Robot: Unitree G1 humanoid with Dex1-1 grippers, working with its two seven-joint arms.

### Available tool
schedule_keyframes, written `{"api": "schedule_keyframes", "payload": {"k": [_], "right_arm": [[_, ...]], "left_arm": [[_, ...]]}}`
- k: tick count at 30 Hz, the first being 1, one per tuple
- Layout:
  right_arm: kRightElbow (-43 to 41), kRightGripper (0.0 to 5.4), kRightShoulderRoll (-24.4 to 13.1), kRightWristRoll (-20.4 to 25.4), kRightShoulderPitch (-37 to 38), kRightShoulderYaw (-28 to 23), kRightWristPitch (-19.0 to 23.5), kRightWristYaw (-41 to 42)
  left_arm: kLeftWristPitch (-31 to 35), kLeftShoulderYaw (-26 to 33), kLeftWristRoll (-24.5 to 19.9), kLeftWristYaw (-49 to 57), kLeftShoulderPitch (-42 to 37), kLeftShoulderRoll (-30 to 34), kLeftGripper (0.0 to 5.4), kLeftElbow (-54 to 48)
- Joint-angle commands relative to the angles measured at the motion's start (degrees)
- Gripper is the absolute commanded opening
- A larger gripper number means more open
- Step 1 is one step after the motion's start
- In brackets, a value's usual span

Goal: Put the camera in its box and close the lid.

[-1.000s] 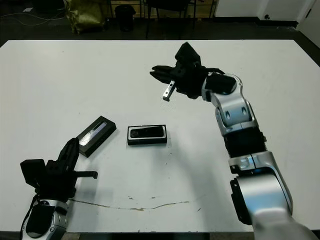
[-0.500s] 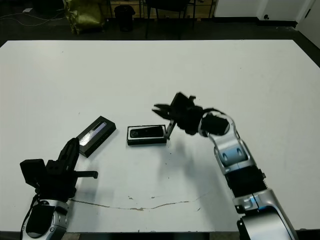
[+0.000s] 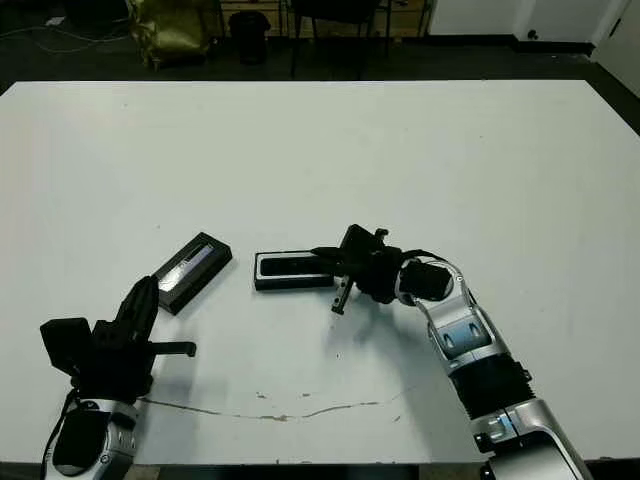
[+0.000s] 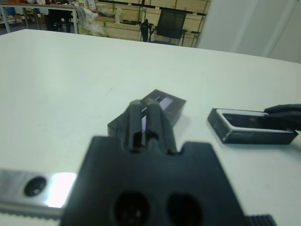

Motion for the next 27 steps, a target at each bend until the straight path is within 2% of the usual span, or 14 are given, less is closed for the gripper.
{"api": "schedule_keyframes", "payload": {"k": [1,8,11,14,23,27], "right_arm": [[3.0,0.03,-1.2,-2.0,2.2,1.5,2.8,0.0],[5.2,0.03,-1.9,-2.4,2.8,2.0,1.0,-0.3],[2.5,0.03,-2.1,-0.7,3.3,0.7,2.7,-0.1],[-4.4,0.03,-2.6,2.1,4.4,-1.6,6.6,-0.1],[-29.1,0.03,-4.3,17.1,10.9,-14.3,11.7,-2.1],[-34.4,0.03,-4.2,19.9,15.7,-20.3,6.8,-4.9]], "left_arm": [[1.2,0.1,0.7,0.4,0.8,0.3,0.00,0.2],[0.3,0.4,0.3,-0.2,0.7,0.2,0.00,0.8],[0.4,0.4,0.1,-0.3,0.7,0.2,0.00,0.8],[-0.1,0.5,-0.1,-0.3,0.8,0.2,0.00,0.7],[-3.4,1.3,0.5,-1.5,0.6,1.4,0.00,0.3],[-2.6,2.0,-0.1,-2.1,0.5,2.0,0.00,-1.4]]}}
